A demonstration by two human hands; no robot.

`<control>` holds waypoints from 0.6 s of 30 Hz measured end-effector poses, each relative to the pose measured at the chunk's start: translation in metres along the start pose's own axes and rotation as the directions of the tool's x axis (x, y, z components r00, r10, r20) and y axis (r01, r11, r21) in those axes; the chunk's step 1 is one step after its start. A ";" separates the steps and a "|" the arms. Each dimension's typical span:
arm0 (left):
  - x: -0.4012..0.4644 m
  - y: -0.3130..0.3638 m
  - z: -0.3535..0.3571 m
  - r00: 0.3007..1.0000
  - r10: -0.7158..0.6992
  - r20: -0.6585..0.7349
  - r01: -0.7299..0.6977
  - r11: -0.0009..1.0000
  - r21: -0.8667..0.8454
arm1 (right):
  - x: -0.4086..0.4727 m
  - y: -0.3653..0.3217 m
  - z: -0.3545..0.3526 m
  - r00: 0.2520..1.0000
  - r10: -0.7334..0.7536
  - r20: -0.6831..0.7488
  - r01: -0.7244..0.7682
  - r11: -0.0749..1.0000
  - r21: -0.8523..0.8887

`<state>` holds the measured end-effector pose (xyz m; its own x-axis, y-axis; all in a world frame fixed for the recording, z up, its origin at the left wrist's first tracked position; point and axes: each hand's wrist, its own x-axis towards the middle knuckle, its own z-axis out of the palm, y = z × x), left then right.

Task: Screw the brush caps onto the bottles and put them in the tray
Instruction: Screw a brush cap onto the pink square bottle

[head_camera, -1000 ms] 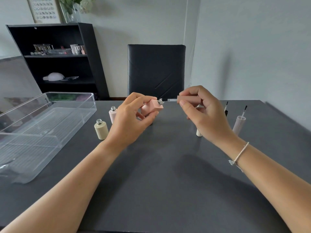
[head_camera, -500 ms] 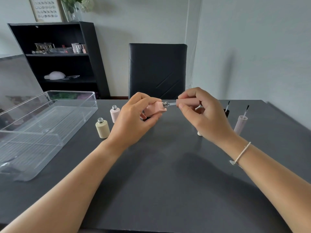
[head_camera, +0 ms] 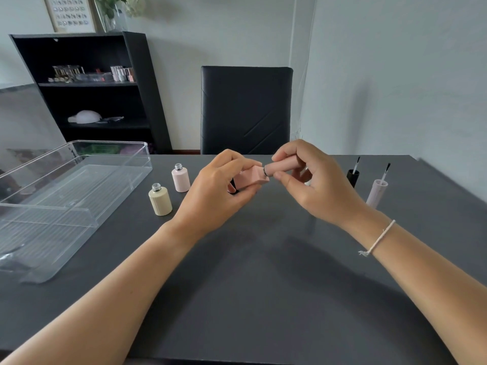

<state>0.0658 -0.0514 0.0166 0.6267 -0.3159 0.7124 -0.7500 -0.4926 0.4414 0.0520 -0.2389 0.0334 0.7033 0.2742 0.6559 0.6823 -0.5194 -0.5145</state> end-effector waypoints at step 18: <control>-0.002 0.004 0.002 1.000 -0.017 0.007 0.017 1.000 -0.009 | -0.004 -0.004 -0.006 0.995 0.084 0.047 -0.077 0.987 -0.138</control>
<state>0.0620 -0.0546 0.0164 0.6410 -0.3129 0.7009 -0.7409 -0.4908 0.4585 0.0450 -0.2423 0.0362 0.7666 0.2673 0.5838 0.5922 -0.6457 -0.4821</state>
